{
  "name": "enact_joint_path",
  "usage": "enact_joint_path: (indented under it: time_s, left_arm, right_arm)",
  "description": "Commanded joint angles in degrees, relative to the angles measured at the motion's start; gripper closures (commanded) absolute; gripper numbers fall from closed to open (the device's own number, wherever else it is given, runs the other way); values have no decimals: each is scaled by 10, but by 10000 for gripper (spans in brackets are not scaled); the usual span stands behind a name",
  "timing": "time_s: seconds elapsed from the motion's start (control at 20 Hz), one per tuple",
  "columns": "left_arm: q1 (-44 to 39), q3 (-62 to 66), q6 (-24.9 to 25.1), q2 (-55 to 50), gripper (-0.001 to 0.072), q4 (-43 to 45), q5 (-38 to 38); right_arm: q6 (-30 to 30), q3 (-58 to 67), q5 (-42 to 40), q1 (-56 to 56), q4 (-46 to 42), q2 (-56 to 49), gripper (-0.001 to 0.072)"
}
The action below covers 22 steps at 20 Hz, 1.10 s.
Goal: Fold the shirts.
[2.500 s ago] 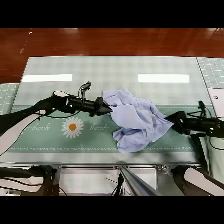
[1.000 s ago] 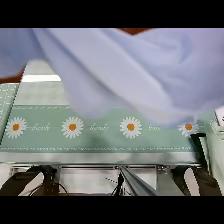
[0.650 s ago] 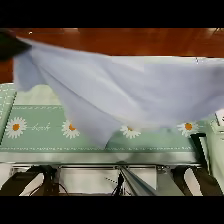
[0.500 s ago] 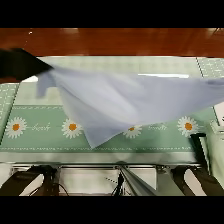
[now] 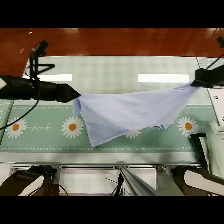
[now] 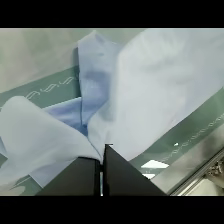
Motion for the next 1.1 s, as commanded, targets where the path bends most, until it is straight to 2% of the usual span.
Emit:
enact_joint_path:
  time_s: [0.0,0.2,0.25,0.3,0.35,0.4,0.5,0.55,0.6,0.65,0.8,0.85,0.9,1.05]
  left_arm:
    - [-4,-44,14,-23,683,0,56]
    - [-12,-46,14,-69,683,-2,61]
    - [-14,-46,14,-78,683,-2,61]
    - [-14,-46,14,-83,683,-6,61]
    - [-14,-46,14,-84,683,-9,61]
    - [-14,-44,14,-83,683,-9,60]
    - [-14,-40,14,-82,683,-11,59]
    - [-14,-40,14,-81,683,-11,59]
    - [-14,-40,14,-81,683,-11,59]
    - [-14,-40,14,-81,683,-11,59]
    - [-16,-40,14,-81,683,-11,59]
    - [-16,-40,14,-81,683,-11,59]
    - [-16,-40,14,-81,683,-11,59]
    - [-16,-40,15,-81,683,-11,59]
  right_arm:
    - [19,-1,-105,3,42,-79,686]
    - [18,-1,-112,3,110,-116,683]
    - [17,-1,-107,3,116,-117,616]
    - [-3,0,-101,2,125,-114,479]
    - [-34,2,-90,-2,132,-105,376]
    - [-61,9,-72,-10,129,-89,304]
    - [-88,24,-34,-33,69,-52,300]
    - [-88,24,-12,-49,0,-31,255]
    - [-70,18,3,-70,-56,-13,210]
    - [-48,1,3,-101,-48,0,210]
    - [-80,-115,20,-177,77,33,209]
    - [-93,-163,23,-186,104,40,126]
    - [-104,-212,21,-187,126,43,99]
    - [-137,-316,-22,-179,208,43,100]
